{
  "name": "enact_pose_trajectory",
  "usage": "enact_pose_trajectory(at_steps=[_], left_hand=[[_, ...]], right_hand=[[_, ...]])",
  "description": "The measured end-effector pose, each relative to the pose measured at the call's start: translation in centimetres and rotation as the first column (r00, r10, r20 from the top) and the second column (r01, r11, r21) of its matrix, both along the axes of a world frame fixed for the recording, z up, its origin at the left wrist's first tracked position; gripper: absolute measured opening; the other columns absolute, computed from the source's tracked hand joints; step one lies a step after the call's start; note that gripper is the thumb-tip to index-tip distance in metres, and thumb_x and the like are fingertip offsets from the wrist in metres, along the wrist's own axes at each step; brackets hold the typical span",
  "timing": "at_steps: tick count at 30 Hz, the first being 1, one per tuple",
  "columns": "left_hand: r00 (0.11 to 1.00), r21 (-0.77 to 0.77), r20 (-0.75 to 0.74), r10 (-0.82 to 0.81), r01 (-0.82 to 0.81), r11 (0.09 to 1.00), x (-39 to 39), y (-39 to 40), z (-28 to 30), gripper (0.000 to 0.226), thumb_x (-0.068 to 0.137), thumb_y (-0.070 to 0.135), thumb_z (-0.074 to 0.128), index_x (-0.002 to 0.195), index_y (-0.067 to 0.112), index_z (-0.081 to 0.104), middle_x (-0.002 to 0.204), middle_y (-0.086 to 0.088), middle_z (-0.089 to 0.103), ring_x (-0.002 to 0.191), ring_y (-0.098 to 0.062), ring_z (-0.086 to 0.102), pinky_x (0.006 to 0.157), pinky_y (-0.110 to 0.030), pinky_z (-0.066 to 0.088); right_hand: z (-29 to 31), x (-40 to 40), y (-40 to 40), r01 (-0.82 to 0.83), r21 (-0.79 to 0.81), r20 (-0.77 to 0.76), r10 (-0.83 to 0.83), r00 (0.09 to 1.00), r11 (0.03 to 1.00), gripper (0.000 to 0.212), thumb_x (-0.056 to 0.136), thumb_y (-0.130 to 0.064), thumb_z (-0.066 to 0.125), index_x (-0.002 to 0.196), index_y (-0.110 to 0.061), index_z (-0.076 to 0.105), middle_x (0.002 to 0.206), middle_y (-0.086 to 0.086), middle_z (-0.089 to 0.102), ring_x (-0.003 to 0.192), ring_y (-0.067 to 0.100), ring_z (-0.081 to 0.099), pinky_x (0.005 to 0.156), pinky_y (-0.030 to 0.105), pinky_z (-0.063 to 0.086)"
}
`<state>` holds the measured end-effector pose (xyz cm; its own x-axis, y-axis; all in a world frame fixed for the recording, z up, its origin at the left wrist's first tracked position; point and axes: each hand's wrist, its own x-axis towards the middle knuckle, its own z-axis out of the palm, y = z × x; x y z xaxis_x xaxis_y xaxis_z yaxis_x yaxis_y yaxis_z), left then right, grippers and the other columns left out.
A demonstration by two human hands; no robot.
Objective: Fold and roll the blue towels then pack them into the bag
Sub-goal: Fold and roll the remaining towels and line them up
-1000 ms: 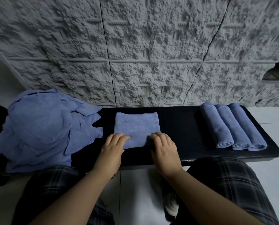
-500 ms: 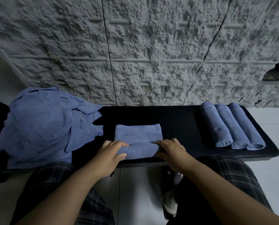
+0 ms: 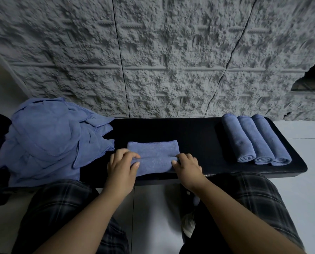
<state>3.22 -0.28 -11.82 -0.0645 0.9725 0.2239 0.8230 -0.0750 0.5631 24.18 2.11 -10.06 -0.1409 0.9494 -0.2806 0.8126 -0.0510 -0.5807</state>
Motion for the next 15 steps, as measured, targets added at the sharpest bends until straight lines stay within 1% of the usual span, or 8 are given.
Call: enact_pose_trajectory(at_steps=[1,3,6,8,10,12,14,15], left_hand=[[0.998,0.076,-0.029,-0.048,0.05,0.996,0.1,0.0,0.1,0.024,0.08,0.001,0.064,0.093,0.021,0.058,0.102,0.0,0.054,0.091,-0.023,0.047,0.075,-0.037,0.042],[0.982,0.151,-0.119,-0.148,0.166,0.975,0.4,-0.3,0.4,0.028,0.077,0.001,0.047,0.087,0.026,0.051,0.096,0.009,0.052,0.089,-0.015,0.045,0.074,-0.033,0.043],[0.963,0.121,-0.186,-0.197,0.222,0.968,0.9,-0.9,0.4,0.031,0.072,0.013,0.031,0.087,0.026,0.056,0.094,0.011,0.055,0.093,-0.011,0.044,0.079,-0.033,0.042],[0.964,0.089,-0.184,-0.189,0.208,0.974,0.9,-1.2,0.4,0.025,0.076,0.02,0.037,0.092,0.026,0.055,0.099,0.011,0.054,0.099,-0.01,0.044,0.086,-0.033,0.038],[0.962,0.078,-0.188,-0.196,0.213,0.974,0.7,-1.2,0.1,0.024,0.077,0.024,0.056,0.099,0.03,0.05,0.105,0.013,0.051,0.105,-0.011,0.043,0.09,-0.033,0.035],[0.959,0.042,-0.194,-0.206,0.218,0.975,0.7,-1.2,0.1,0.044,0.07,0.021,0.074,0.103,0.031,0.047,0.109,0.012,0.051,0.108,-0.011,0.042,0.091,-0.036,0.037],[0.959,0.016,-0.212,-0.19,0.198,0.98,0.7,-1.1,0.1,0.057,0.064,0.017,0.081,0.107,0.031,0.046,0.112,0.011,0.053,0.109,-0.011,0.041,0.088,-0.037,0.042],[0.96,0.011,-0.21,-0.184,0.19,0.982,0.6,-0.9,0.1,0.062,0.063,0.014,0.083,0.11,0.031,0.046,0.113,0.01,0.053,0.11,-0.011,0.04,0.086,-0.037,0.044]], right_hand=[[0.0,0.1,0.1,0.001,-0.007,-0.003,-0.001,1.0,1.0,0.029,0.101,-0.038,0.033,0.121,-0.022,0.046,0.111,-0.007,0.037,0.103,0.01,0.03,0.089,0.029,0.022],[0.1,0.3,0.1,0.005,-0.021,-0.029,-0.005,1.0,1.0,0.032,0.1,-0.04,0.034,0.125,-0.023,0.045,0.114,-0.006,0.039,0.106,0.01,0.031,0.09,0.029,0.023],[0.1,0.4,0.1,0.018,-0.03,-0.075,-0.02,0.997,0.999,0.033,0.099,-0.042,0.036,0.125,-0.023,0.046,0.115,-0.006,0.041,0.107,0.011,0.032,0.092,0.029,0.025],[0.1,0.4,0.0,0.034,-0.011,-0.085,-0.035,0.996,0.999,0.031,0.099,-0.042,0.039,0.123,-0.024,0.048,0.112,-0.007,0.041,0.109,0.012,0.034,0.091,0.029,0.025],[0.0,0.4,-0.1,0.048,0.073,-0.061,-0.043,0.997,0.996,0.029,0.098,-0.04,0.042,0.122,-0.025,0.049,0.113,-0.01,0.04,0.11,0.011,0.034,0.091,0.028,0.024],[0.0,0.2,-0.2,0.025,0.273,-0.019,-0.021,1.0,0.962,0.025,0.096,-0.031,0.047,0.119,-0.024,0.052,0.116,-0.009,0.042,0.108,0.012,0.036,0.087,0.028,0.024],[0.1,-0.3,-0.3,-0.083,0.462,0.057,0.063,0.996,0.883,0.024,0.09,-0.021,0.043,0.109,-0.019,0.058,0.108,-0.005,0.051,0.097,0.018,0.046,0.079,0.031,0.033],[0.0,-0.5,-0.3,-0.128,0.504,0.079,0.102,0.992,0.854,0.028,0.085,-0.018,0.039,0.104,-0.017,0.06,0.102,-0.002,0.055,0.09,0.021,0.05,0.074,0.033,0.04]])
